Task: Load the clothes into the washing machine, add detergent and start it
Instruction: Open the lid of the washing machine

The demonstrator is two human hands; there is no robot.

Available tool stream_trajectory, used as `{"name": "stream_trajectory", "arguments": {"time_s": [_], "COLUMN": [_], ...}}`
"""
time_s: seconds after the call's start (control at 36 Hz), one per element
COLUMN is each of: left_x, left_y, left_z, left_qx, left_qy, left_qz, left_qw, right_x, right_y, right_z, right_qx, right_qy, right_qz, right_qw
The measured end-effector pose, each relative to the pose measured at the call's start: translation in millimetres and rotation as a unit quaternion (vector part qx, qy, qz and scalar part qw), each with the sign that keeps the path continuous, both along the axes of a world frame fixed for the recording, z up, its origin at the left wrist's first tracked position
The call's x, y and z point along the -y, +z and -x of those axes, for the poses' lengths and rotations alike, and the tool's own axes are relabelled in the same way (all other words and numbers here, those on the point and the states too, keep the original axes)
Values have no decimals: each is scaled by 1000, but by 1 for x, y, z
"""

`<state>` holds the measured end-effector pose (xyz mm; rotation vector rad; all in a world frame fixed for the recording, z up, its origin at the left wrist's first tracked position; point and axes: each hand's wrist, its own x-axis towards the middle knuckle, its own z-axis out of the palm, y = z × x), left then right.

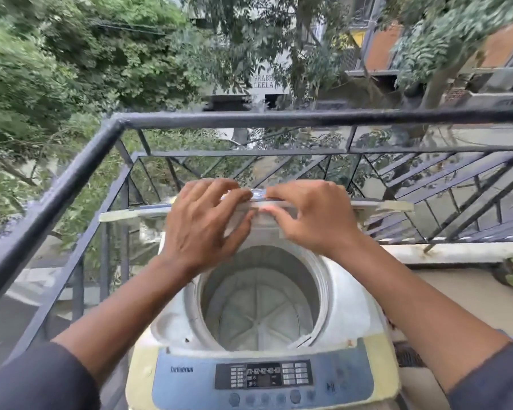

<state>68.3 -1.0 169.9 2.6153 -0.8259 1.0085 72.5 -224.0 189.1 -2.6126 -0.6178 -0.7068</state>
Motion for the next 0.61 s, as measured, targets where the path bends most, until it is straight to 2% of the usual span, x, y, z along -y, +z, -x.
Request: {"name": "stream_trajectory", "arguments": {"time_s": [0.17,0.33,0.44,0.61], "left_x": [10,19,19,20], "left_y": [-5,-26,-28,-23], "left_z": [-12,-27,-45,-78], "left_qx": [-16,-56,-57,-78], "left_qy": [56,81,77,66], "left_qz": [-27,-65,-54,-38], "left_qw": [998,993,994,994], "right_x": [-9,-17,-20,-18], "right_y": [13,25,23,-8], "right_z": [-41,-84,-92,-76], "right_qx": [32,43,66,84], "right_qy": [-46,-103,-110,-95], "right_qz": [-38,-47,-49,20], "right_qw": [998,993,990,992]}}
